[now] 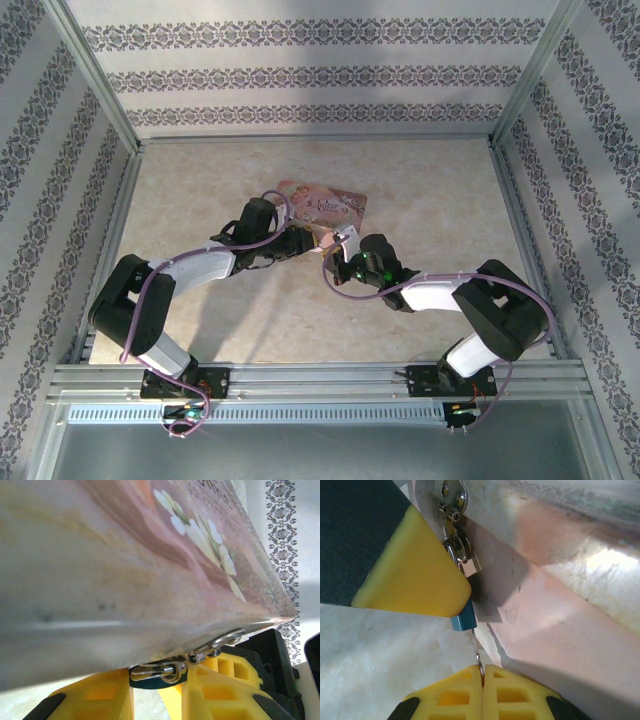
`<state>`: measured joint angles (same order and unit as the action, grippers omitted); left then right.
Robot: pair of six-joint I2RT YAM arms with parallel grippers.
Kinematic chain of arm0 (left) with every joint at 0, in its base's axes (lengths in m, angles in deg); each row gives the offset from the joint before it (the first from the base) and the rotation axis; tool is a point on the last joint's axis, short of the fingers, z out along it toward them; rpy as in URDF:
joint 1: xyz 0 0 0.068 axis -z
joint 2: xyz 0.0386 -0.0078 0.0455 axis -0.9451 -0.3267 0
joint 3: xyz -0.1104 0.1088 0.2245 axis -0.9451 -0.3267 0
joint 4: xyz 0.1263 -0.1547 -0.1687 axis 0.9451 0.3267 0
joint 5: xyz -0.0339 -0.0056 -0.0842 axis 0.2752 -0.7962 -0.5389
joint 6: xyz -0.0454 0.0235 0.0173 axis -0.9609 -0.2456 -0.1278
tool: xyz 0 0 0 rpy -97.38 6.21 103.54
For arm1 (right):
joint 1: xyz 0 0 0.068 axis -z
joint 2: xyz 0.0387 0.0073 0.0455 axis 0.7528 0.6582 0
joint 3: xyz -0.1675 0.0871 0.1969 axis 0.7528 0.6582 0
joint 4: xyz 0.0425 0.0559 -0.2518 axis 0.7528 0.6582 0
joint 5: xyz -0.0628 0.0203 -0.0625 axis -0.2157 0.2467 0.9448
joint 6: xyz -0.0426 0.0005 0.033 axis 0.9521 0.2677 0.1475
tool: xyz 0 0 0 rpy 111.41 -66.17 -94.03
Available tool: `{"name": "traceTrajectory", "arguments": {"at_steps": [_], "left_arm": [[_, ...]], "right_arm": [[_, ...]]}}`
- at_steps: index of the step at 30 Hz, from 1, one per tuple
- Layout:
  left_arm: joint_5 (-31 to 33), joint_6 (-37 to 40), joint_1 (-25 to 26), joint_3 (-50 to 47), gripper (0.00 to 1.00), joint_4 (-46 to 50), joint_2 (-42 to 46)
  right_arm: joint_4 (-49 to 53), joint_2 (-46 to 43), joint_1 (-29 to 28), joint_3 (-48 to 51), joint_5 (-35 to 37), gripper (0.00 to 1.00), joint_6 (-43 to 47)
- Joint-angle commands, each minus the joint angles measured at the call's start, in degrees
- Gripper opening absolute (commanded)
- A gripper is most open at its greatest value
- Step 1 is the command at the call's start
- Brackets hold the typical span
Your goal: Unlock a padlock with a key
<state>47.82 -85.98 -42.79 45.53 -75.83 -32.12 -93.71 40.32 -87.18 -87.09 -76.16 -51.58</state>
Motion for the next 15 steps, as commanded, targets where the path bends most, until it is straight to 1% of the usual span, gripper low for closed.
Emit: {"name": "traceTrajectory", "arguments": {"at_steps": [1, 15], "left_arm": [[-2.32, -1.16, 1.08, 1.96, 0.25, -1.40, 1.53], [-2.58, -1.25, 1.14, 2.07, 0.25, -1.11, 1.53]], "right_arm": [[-2.11, -1.19, 0.49, 1.10, -0.58, 0.00, -0.84], [-2.64, -1.55, 0.65, 0.24, -1.82, 0.00, -1.09]]}}
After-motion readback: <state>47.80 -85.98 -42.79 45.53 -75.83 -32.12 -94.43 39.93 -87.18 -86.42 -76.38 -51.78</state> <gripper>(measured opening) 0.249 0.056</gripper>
